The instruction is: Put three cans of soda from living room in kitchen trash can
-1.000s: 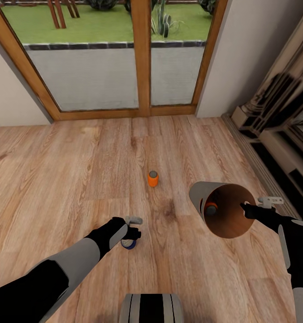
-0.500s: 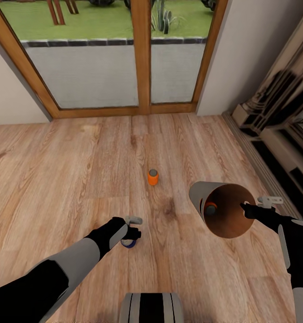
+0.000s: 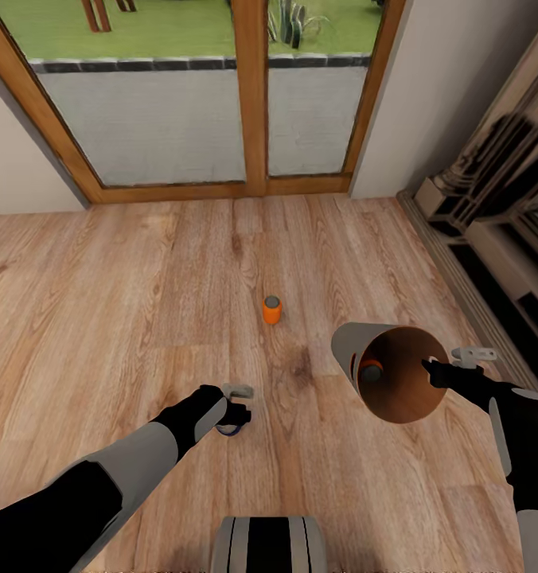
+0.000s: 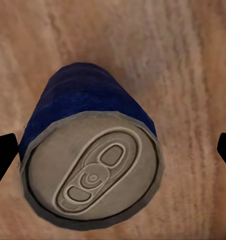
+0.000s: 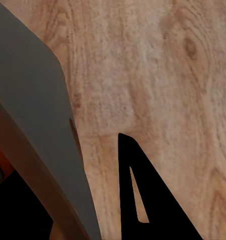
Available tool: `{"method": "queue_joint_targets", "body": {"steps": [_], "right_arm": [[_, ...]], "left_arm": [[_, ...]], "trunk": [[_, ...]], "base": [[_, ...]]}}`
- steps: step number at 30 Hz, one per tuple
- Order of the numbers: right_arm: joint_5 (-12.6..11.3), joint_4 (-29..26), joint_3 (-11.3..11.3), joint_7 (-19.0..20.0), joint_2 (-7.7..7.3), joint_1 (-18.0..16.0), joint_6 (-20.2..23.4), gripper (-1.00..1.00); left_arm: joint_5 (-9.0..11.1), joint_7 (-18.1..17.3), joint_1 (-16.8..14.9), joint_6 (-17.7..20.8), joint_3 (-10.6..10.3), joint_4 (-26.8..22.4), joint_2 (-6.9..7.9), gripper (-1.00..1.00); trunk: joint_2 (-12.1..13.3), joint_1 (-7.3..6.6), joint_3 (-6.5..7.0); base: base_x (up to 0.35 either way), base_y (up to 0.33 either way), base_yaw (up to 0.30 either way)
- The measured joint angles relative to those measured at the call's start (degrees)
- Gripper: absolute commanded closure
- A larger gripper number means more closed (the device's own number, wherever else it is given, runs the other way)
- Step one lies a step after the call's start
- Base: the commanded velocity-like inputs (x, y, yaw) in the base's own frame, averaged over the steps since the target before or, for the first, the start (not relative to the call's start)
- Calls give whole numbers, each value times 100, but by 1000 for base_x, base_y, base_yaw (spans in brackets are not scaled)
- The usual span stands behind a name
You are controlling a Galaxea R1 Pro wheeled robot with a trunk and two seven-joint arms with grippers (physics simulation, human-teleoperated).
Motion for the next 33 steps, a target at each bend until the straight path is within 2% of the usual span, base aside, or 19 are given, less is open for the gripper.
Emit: {"method": "queue_joint_targets", "body": {"steps": [9,10,29,33], "right_arm": [[30,0,46,2,5,0,-11,100],[23,0,46,2,6,0,-9,100],[22,0,75,4,-1,8,-10,100],[8,-1,87,5,5,7,-9,100]], "left_arm": [[0,3,2,-1,0,1,1,-100],[0,4,1,-1,0,2,3,100],[27,8,-2,2,7,-4,1,100],[7,9,1,6,1,-3,2,100]], "trunk": [[0,0,-73],[0,0,-77],[0,-1,-83],[5,-11,5]], "base": [[0,0,0],[0,0,0],[0,0,0],[0,0,0]]}}
